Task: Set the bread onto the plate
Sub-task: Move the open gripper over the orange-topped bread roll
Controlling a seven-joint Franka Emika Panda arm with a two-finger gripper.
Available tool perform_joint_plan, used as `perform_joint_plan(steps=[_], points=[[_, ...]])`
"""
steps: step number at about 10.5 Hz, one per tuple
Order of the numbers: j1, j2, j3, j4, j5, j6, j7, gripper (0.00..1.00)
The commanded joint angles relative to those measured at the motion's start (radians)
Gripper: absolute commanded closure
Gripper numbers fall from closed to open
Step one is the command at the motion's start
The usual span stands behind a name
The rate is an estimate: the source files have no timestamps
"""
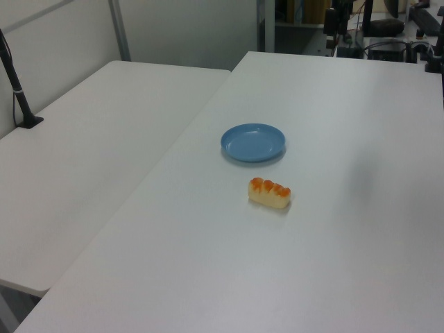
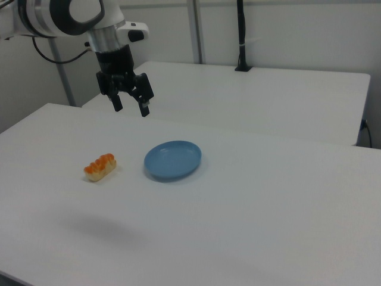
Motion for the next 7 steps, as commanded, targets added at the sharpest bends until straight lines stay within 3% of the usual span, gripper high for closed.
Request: perform_joint_plan(steps=[1,7], points=[[0.016,-0.009,-0.008,-0.017,0.011,0.024,-0.02,0.0],[0.017,-0.009,-0.008,-0.015,0.011,0.016,-0.02,0.0]])
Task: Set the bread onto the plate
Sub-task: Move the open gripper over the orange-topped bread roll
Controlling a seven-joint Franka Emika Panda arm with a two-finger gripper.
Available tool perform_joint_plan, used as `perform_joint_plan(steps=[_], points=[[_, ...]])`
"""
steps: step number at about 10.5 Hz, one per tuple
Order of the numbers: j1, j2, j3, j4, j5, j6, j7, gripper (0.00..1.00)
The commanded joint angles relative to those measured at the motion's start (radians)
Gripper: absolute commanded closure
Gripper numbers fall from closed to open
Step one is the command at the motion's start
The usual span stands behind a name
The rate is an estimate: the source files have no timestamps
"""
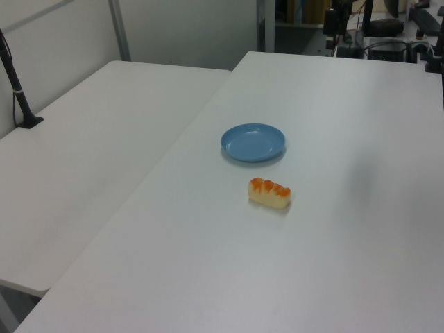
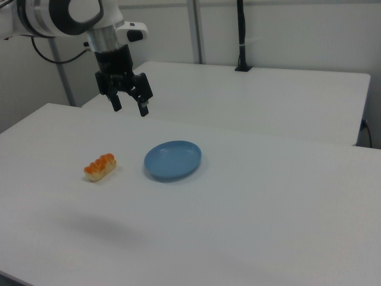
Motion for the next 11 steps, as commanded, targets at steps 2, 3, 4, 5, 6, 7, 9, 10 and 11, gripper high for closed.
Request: perform_joint_plan(steps=[2,3,4,5,6,7,9,10,11], points=[[0.012,-0.009,-0.009,-0.015,0.011,0.016,-0.013,0.0],[0.014,-0.007,-0.007,-0.017,0.008,0.018,-0.013,0.0],[0.022,0.002,-0.004,-0.018,-0.013,0.021,-0.013,0.0],[0.025,0.008,0.003,-0.018,-0.038,0.016,-0.013,0.0],[0.025,0.007,0.006,-0.018,-0.039,0.012,-0.016,0.0],[0.025,0.007,0.006,-0.017,-0.038,-0.013,-0.013,0.0],[0.025,0.01,0.006,-0.018,-0.039,-0.036,-0.013,0.0],[0.023,0.013,0.006,-0.018,-0.041,-0.034,-0.016,0.0],[0.022,0.013,0.006,-0.017,-0.039,-0.034,-0.013,0.0]])
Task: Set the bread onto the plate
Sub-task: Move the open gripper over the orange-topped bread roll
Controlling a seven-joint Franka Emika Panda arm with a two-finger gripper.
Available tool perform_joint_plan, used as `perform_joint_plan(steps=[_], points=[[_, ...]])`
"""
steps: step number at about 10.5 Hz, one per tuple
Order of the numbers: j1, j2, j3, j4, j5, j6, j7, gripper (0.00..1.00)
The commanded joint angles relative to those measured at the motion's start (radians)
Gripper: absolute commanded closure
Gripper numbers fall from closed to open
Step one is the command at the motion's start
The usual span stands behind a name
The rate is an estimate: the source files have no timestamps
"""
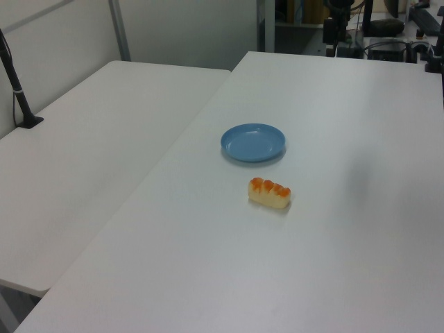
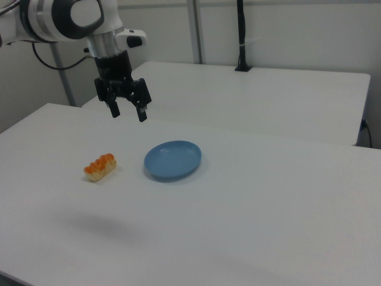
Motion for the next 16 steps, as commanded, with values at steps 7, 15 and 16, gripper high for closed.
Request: perform_joint_plan(steps=[7,15,16], points=[[0.034,0.013,0.0,-0.025,-0.027,0.032,-0.137,0.0],[0.207,0.223,0.087,-0.123,0.023,0.354,0.299,0.0],[0.23,0.259,0.089,-0.123,0.037,0.416,0.327,0.0]])
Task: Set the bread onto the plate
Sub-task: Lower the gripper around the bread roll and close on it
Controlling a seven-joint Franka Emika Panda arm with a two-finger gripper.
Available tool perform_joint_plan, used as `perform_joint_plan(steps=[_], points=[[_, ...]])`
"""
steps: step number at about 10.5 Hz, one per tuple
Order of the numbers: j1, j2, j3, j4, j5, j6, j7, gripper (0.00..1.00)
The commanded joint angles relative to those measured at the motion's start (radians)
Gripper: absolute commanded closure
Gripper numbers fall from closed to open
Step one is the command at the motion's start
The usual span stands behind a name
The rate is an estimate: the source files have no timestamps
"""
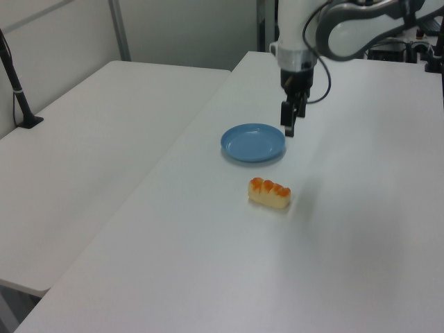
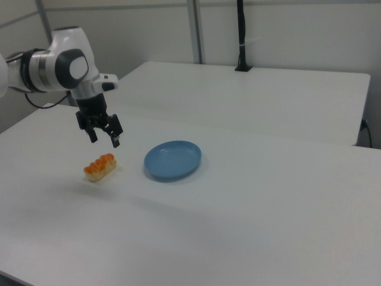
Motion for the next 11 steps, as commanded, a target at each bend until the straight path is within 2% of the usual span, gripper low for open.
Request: perform_joint_plan(steps=[1,4,7,8,11], points=[[0.046,0.089,0.006,-0.007,0.035,0.164,0.099,0.0],[0.095,0.174,0.006,-0.006,0.023,0.342,0.211,0.0],[0.132,0.223,0.006,-0.006,0.001,0.399,0.24,0.01],[0.133,0.234,0.006,-0.009,-0.04,0.399,0.239,0.08],[0.123,0.243,0.005,-0.02,-0.111,0.396,0.239,0.07]])
